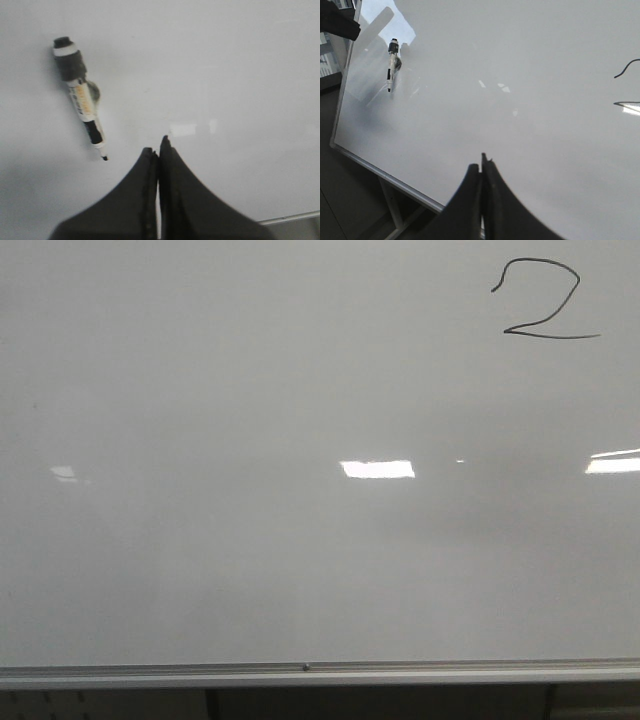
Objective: Write number 2 on whiteboard
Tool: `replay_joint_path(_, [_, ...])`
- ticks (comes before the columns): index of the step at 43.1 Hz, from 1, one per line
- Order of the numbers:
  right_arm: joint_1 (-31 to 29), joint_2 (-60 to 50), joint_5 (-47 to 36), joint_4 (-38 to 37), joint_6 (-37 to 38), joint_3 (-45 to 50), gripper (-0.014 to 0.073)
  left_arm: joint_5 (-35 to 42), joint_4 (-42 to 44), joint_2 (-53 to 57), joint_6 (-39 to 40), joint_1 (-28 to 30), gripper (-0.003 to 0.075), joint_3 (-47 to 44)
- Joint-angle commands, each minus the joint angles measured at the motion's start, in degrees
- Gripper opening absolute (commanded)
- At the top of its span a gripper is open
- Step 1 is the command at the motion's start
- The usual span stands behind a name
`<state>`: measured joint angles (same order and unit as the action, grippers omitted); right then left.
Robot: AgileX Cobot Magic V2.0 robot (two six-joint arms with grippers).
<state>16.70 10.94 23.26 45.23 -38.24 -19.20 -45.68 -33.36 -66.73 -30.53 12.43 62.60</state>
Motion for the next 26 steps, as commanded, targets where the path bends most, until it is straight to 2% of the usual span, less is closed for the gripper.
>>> replay_joint_path(1, [-0.04,0.56,-3.21,1.35,-0.19,-1.49,-0.0095,6.18,-11.17,7.28,-9.14,-0.14,-0.0020,-5.54])
replay_joint_path(5, [-0.04,0.56,-3.21,1.35,-0.19,-1.49,-0.0095,9.28,-17.78,14.35,-16.05,-0.14,-0.0019,-13.84])
replay_joint_path(13, [-0.04,0.56,-3.21,1.35,-0.19,-1.49,-0.0095,15.41,-16.19,29.50,-17.22,-0.14,-0.0020,-26.54])
replay_joint_path(18, [-0.04,0.56,-3.21,1.35,-0.19,-1.49,-0.0095,15.28,-15.88,38.36,-17.22,-0.14,-0.0020,-30.22])
replay_joint_path(26, [-0.04,0.56,-3.21,1.35,-0.19,-1.49,-0.0095,13.56,-16.12,48.29,-17.22,-0.14,-0.0019,-30.94])
